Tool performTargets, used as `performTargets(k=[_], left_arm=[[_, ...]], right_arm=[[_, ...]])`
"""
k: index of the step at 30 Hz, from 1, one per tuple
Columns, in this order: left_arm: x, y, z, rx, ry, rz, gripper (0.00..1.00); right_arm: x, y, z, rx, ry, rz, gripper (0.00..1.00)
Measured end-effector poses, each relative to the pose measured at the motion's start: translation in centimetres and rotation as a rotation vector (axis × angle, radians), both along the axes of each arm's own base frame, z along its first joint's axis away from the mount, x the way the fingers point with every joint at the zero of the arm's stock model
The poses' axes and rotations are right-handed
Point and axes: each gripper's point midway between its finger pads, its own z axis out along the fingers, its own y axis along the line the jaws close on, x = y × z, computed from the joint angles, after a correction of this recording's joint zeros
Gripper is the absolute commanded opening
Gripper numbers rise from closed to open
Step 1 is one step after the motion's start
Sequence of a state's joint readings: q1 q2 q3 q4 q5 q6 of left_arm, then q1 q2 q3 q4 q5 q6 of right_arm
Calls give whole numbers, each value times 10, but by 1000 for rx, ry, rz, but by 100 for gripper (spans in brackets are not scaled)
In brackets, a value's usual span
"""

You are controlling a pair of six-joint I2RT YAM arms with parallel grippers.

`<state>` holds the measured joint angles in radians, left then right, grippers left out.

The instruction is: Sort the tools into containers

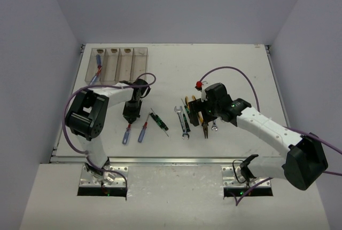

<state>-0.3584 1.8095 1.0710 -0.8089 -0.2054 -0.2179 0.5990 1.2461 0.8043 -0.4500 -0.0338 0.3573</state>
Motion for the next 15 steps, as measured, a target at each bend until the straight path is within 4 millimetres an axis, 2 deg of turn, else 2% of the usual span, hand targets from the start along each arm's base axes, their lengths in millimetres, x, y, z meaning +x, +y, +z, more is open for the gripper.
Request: performTargets(k=[6,9,11,15], left_arm=[[2,4,1,21,-18,9,0],[8,4,8,20,-70,27,0],[16,4,24,11,-141,41,0],[38,4,71,-15,-328,78,0]], right_arm=[[0,0,0,0,0,0,99],[0,0,0,0,1,0,99],[0,0,0,0,1,0,99],[0,0,-1,-1,3,1,99]])
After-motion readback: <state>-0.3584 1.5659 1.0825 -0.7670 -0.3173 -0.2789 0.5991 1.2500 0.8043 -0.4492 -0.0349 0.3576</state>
